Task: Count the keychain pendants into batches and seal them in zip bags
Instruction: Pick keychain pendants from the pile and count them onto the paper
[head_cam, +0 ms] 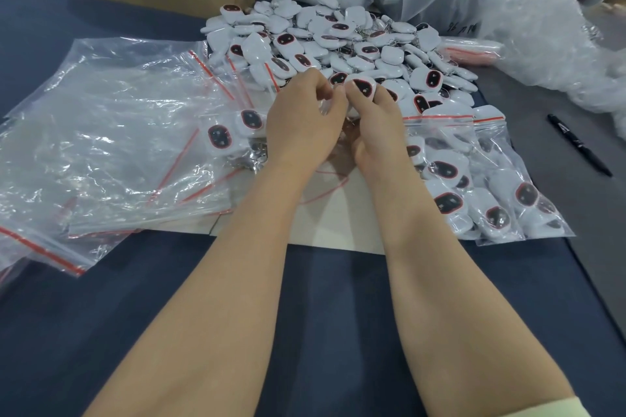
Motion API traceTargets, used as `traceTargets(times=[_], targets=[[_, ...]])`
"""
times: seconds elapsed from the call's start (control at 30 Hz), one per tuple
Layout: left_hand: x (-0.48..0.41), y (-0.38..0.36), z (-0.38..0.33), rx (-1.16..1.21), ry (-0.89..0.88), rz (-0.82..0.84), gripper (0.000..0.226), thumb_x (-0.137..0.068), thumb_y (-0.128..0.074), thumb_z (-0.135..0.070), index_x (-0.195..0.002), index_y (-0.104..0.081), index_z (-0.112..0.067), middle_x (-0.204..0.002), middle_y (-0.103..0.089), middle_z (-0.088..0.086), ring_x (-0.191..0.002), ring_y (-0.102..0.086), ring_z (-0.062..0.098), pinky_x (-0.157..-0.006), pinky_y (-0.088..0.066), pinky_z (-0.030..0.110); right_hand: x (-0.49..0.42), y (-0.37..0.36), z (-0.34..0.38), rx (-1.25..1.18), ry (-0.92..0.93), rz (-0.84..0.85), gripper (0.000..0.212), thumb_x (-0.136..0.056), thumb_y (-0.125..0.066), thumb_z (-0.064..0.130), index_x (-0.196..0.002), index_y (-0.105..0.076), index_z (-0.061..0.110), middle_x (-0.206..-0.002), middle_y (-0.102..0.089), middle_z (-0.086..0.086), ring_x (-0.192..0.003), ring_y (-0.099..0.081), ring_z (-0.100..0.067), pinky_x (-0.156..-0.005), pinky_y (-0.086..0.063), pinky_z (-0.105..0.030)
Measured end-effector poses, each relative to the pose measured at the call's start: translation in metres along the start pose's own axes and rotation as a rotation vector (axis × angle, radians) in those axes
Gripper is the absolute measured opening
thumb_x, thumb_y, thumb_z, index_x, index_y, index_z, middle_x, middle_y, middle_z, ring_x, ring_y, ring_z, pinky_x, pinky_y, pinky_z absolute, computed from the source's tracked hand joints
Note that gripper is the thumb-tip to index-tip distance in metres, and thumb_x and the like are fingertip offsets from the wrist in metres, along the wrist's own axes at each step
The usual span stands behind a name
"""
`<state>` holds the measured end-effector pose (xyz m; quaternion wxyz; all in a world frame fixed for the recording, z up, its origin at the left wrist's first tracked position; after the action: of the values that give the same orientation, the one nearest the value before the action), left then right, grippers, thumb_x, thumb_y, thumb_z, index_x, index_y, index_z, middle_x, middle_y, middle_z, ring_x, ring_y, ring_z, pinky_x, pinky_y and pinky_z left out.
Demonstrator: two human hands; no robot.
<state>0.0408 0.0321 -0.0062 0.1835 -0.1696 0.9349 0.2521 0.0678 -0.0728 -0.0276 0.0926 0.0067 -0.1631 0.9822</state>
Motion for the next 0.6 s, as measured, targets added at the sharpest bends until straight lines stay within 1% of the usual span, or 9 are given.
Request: traceTargets(times=[0.07,0.17,0.27,0.3,0.37,0.4,0.43,0.5,0.6], targets=[[0.0001,0.0004,-0.0004,0.006,-0.006,0.001,0.017,-0.090,-0.056,-0.032,-0.078,-0.050,-0.022,-0.070,-0.049,-0.016,-0.079,-0.051,0.010,-0.068,-0.035,0.023,0.0013,-0.0008,0.0004,0.000,0.015,0.014,0.005,-0.092,-0.058,0.002,-0.090,-0.055,0.006,-0.094,-0.059,-0.021,-0.087,-0.057,-0.029,-0.076,-0.047,-0.038],[0.0002,0.0015,-0.0018,0.005,-0.005,-0.006,0.016,-0.090,-0.056,-0.032,-0.078,-0.051,-0.021,-0.075,-0.054,-0.014,-0.081,-0.053,0.011,-0.070,-0.037,0.024,0.0007,0.0011,-0.0001,-0.040,-0.019,-0.013,0.010,-0.095,-0.055,0.004,-0.085,-0.055,0.008,-0.087,-0.061,-0.017,-0.080,-0.059,-0.028,-0.070,-0.050,-0.035],[-0.0001,0.0020,-0.0026,0.005,-0.004,-0.007,0.016,-0.090,-0.056,-0.031,-0.079,-0.052,-0.020,-0.081,-0.058,-0.011,-0.084,-0.056,0.013,-0.072,-0.040,0.025,-0.0005,0.0023,-0.0001,-0.146,-0.088,-0.072,0.019,-0.100,-0.046,0.006,-0.082,-0.052,0.007,-0.084,-0.061,-0.017,-0.080,-0.059,-0.030,-0.081,-0.052,-0.045],[-0.0001,0.0021,-0.0027,0.007,-0.002,-0.008,0.016,-0.090,-0.056,-0.031,-0.079,-0.052,-0.020,-0.080,-0.057,-0.012,-0.084,-0.056,0.013,-0.072,-0.040,0.025,-0.0006,0.0026,0.0004,-0.167,-0.091,-0.080,0.020,-0.101,-0.044,0.006,-0.082,-0.053,0.006,-0.083,-0.062,-0.015,-0.078,-0.060,-0.029,-0.081,-0.053,-0.044],[-0.0003,0.0022,-0.0027,0.011,0.004,-0.010,0.016,-0.090,-0.056,-0.032,-0.079,-0.053,-0.020,-0.078,-0.056,-0.013,-0.085,-0.057,0.013,-0.073,-0.040,0.025,-0.0004,0.0026,0.0006,-0.122,-0.071,-0.063,0.023,-0.101,-0.042,0.008,-0.082,-0.054,0.008,-0.079,-0.063,-0.011,-0.070,-0.061,-0.022,-0.066,-0.055,-0.034],[-0.0003,0.0023,-0.0030,0.013,0.010,-0.010,0.016,-0.090,-0.056,-0.032,-0.080,-0.053,-0.020,-0.077,-0.055,-0.014,-0.085,-0.057,0.013,-0.073,-0.041,0.025,0.0000,0.0026,0.0003,-0.085,-0.058,-0.053,0.023,-0.102,-0.043,0.009,-0.082,-0.055,0.010,-0.078,-0.062,-0.009,-0.068,-0.059,-0.020,-0.058,-0.052,-0.029],[-0.0002,0.0023,-0.0032,0.015,0.015,-0.009,0.016,-0.090,-0.056,-0.032,-0.079,-0.053,-0.020,-0.075,-0.054,-0.014,-0.085,-0.057,0.013,-0.073,-0.041,0.025,0.0006,0.0027,0.0003,-0.060,-0.050,-0.048,0.023,-0.102,-0.043,0.010,-0.082,-0.054,0.011,-0.078,-0.061,-0.008,-0.067,-0.058,-0.019,-0.055,-0.049,-0.027],[-0.0004,0.0029,-0.0039,0.023,0.013,-0.011,0.017,-0.090,-0.056,-0.032,-0.079,-0.053,-0.020,-0.075,-0.055,-0.014,-0.085,-0.058,0.013,-0.074,-0.042,0.025,0.0003,0.0025,0.0003,-0.074,-0.051,-0.046,0.023,-0.102,-0.042,0.009,-0.082,-0.054,0.011,-0.078,-0.061,-0.009,-0.069,-0.059,-0.020,-0.059,-0.050,-0.029],[-0.0001,0.0038,-0.0044,0.023,-0.001,-0.019,0.016,-0.090,-0.056,-0.030,-0.078,-0.052,-0.019,-0.078,-0.057,-0.012,-0.085,-0.059,0.013,-0.073,-0.042,0.025,0.0008,0.0010,0.0005,-0.095,-0.062,-0.053,0.022,-0.102,-0.042,0.007,-0.082,-0.053,0.009,-0.079,-0.062,-0.011,-0.075,-0.060,-0.026,-0.072,-0.051,-0.038]])
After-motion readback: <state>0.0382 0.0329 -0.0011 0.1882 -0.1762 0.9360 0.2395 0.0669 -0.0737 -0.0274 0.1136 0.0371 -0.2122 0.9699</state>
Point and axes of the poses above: each hand's wrist, its own x-axis away from the middle knuckle, its own y-axis out of the back of the hand, z = x × y, the point moved 4 cm from there along -x, towards the middle knuckle
